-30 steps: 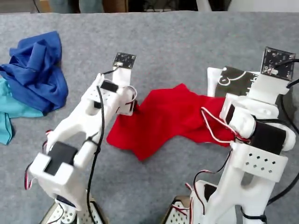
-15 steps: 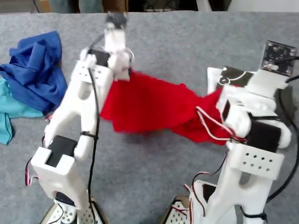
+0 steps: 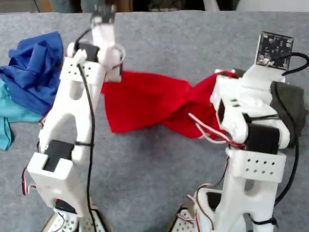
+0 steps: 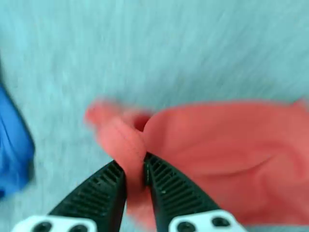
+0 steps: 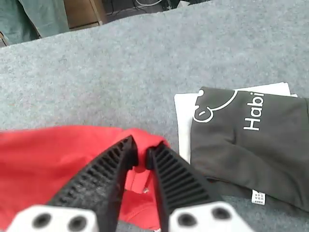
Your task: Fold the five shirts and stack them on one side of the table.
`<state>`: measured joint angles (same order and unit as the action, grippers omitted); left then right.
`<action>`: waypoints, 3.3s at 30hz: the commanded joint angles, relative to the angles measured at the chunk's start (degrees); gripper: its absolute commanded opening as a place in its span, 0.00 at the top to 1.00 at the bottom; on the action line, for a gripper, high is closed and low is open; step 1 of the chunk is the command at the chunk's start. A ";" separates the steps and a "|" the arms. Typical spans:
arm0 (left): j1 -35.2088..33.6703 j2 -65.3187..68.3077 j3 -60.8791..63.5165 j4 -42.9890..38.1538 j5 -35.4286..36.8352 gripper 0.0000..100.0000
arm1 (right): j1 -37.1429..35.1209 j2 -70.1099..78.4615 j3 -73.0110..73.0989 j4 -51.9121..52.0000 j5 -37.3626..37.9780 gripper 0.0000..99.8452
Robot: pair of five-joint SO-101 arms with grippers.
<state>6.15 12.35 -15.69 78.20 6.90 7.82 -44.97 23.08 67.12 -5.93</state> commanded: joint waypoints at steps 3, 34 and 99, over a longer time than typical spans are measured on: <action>-9.10 -1.23 12.18 -3.08 6.51 0.79 | -0.44 -0.22 -0.31 -1.41 -0.26 0.99; 11.12 -41.41 66.15 -18.29 -42.37 0.79 | -0.88 29.41 2.95 -36.84 2.99 0.99; 8.48 -3.34 41.27 -24.79 -56.35 0.97 | -0.79 35.74 -1.89 -37.01 2.99 0.99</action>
<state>14.95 10.15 27.03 54.11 -50.33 7.56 -9.19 25.01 30.02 -3.12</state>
